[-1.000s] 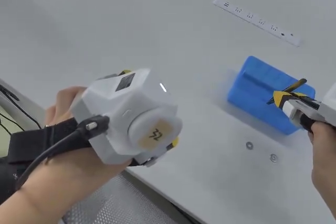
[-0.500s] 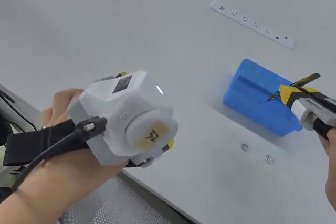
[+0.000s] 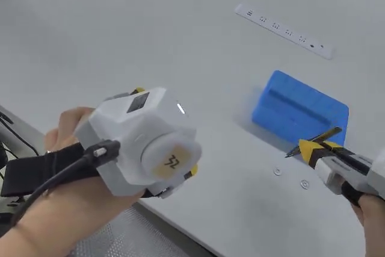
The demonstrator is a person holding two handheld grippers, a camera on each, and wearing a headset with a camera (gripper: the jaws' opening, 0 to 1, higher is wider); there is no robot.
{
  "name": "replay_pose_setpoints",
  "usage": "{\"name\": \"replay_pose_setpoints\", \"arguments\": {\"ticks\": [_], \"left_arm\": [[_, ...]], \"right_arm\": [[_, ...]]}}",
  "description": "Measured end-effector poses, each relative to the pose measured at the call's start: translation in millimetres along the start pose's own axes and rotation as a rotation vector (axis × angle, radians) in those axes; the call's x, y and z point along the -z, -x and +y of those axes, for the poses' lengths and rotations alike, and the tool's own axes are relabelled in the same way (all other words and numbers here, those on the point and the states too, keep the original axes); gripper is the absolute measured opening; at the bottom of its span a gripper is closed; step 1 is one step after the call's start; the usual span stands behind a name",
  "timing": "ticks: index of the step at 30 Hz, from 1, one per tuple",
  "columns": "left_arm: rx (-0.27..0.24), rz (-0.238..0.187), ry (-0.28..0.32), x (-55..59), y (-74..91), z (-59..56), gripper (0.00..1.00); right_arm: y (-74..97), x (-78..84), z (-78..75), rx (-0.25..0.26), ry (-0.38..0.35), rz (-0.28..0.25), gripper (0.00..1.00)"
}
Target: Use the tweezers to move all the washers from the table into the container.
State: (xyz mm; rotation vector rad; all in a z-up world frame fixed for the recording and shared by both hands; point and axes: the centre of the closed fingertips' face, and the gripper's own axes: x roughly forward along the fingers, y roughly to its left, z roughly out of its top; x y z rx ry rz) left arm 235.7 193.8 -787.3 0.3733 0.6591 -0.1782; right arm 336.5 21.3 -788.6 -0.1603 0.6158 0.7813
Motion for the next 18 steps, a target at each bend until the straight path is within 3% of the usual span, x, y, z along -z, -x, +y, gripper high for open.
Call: {"name": "replay_pose_setpoints", "arguments": {"ticks": [11,18], "left_arm": [[-0.001,0.004,0.001,0.4,-0.9,0.6,0.79],[0.000,0.008,-0.006,1.1,-1.5,-0.2,0.79]], "right_arm": [[-6.9,21.6,0.0,-0.013,0.017,0.071,0.05],[-9.3,22.2,-3.1,-0.004,0.006,0.063,0.05]]}}
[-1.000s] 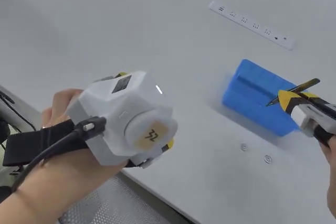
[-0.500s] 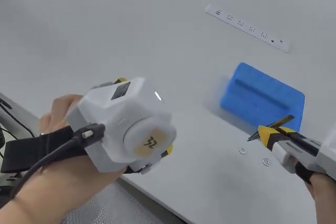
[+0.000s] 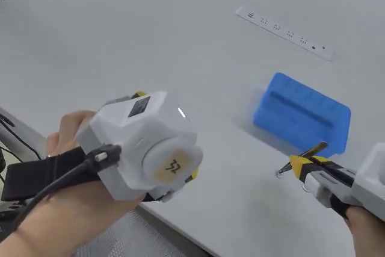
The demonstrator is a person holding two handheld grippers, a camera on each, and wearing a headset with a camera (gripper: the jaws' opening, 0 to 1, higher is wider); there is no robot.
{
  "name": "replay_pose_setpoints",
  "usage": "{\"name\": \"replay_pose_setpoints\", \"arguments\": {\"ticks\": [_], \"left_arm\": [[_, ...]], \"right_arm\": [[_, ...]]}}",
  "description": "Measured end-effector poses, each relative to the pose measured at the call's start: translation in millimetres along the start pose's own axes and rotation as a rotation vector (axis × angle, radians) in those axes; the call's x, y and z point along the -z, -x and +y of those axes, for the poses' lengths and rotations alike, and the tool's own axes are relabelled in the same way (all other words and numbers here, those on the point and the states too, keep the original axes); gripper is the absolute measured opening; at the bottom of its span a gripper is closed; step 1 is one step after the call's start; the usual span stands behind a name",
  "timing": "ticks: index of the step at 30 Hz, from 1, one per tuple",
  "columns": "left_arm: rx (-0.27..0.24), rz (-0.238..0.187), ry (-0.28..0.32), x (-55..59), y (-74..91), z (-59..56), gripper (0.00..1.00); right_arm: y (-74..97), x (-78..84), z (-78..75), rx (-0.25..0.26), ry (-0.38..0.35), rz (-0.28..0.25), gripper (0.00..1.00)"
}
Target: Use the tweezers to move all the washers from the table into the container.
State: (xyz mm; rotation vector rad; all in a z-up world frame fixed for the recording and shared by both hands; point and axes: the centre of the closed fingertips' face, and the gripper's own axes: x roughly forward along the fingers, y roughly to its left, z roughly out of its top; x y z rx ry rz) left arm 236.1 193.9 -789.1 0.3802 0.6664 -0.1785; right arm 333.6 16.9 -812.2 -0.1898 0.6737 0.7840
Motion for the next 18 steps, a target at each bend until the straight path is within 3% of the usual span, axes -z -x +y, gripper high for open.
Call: {"name": "replay_pose_setpoints", "arguments": {"ticks": [18], "left_arm": [[-0.005,0.010,-0.005,1.6,0.3,0.6,0.78]], "right_arm": [[-5.0,-0.6,-2.2,0.006,0.029,0.001,0.04]]}}
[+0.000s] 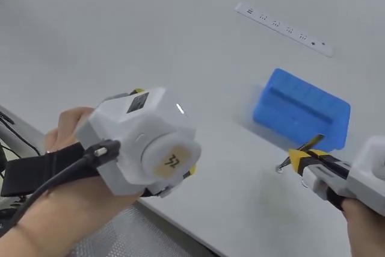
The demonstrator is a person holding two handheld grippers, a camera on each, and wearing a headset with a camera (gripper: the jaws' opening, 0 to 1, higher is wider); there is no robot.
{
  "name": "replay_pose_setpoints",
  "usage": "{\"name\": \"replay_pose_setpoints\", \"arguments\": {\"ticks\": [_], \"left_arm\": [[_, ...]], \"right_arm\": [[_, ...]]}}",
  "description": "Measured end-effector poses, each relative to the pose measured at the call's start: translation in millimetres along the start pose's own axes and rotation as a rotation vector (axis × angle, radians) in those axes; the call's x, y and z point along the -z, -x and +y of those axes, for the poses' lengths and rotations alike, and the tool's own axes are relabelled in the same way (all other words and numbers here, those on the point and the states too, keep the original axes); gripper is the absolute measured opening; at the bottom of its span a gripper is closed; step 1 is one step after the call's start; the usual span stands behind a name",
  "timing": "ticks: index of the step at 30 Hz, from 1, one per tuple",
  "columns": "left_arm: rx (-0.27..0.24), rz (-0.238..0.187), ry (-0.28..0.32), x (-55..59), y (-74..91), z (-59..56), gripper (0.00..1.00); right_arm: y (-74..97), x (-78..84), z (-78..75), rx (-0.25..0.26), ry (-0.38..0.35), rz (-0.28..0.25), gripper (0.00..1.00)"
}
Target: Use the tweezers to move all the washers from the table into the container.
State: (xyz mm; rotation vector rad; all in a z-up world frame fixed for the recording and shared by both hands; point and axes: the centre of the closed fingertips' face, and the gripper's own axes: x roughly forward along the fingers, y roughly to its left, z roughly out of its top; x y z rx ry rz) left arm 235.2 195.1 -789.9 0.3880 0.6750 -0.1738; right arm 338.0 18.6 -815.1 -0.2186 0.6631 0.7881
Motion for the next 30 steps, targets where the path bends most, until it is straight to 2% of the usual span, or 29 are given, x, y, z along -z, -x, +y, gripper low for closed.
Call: {"name": "replay_pose_setpoints", "arguments": {"ticks": [4,10,13,16,21,30], "left_arm": [[-0.004,-0.001,0.003,0.0,0.2,0.9,0.78],[-0.004,-0.003,0.003,-0.4,-0.1,1.1,0.78],[-0.007,-0.005,0.004,-0.9,0.1,1.7,0.78],[-0.007,-0.006,0.010,-1.1,0.4,2.0,0.79],[-0.005,-0.006,0.003,-1.4,0.0,1.2,0.78],[-0.004,-0.009,0.004,-1.7,0.6,0.6,0.78]], "right_arm": [[-2.2,-2.0,-0.9,0.005,0.010,0.003,0.04],[-2.7,-2.9,-3.9,0.001,-0.025,0.011,0.03],[-1.5,-5.3,-2.7,-0.007,-0.046,0.008,0.03],[-0.4,-8.2,0.2,-0.017,-0.038,0.010,0.03],[7.4,-20.8,1.5,-0.031,-0.034,-0.007,0.03],[23.3,-62.0,-7.0,-0.019,-0.014,-0.090,0.03]]}}
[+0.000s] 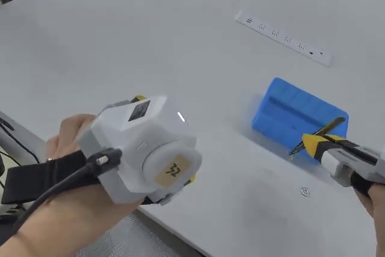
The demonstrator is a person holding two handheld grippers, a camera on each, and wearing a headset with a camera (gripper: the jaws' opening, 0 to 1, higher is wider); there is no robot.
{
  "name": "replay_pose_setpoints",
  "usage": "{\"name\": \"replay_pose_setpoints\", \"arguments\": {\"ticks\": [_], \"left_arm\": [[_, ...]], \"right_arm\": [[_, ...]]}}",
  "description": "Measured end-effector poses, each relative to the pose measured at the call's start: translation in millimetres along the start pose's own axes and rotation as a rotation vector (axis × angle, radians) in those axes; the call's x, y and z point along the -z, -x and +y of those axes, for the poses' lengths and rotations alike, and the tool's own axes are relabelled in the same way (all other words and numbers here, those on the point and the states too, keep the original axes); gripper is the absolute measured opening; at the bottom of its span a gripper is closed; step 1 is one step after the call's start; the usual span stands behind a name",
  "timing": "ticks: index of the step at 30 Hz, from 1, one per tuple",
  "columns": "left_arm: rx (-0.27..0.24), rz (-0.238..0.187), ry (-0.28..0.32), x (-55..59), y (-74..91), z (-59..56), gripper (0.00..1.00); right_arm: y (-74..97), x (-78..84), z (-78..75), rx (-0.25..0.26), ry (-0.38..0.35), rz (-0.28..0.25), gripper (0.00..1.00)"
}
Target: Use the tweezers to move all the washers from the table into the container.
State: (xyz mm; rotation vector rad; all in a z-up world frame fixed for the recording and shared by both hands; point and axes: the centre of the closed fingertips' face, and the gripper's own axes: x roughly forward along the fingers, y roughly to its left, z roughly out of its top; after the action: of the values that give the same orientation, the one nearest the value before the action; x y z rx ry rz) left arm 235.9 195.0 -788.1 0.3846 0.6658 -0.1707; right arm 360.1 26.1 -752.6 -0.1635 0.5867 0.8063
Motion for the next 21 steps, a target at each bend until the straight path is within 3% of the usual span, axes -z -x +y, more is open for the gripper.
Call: {"name": "replay_pose_setpoints", "arguments": {"ticks": [5,15,21], "left_arm": [[-0.002,-0.001,0.002,0.3,0.0,0.4,0.78],[-0.002,0.004,0.000,1.1,-0.2,0.0,0.78],[0.000,0.010,-0.003,2.1,-1.2,-0.5,0.78]], "right_arm": [[2.1,-20.2,-6.9,0.020,0.002,-0.050,0.04],[-8.6,-42.4,-32.3,0.073,0.019,-0.104,0.04],[-23.8,-40.6,-44.4,0.095,0.002,-0.103,0.04]]}}
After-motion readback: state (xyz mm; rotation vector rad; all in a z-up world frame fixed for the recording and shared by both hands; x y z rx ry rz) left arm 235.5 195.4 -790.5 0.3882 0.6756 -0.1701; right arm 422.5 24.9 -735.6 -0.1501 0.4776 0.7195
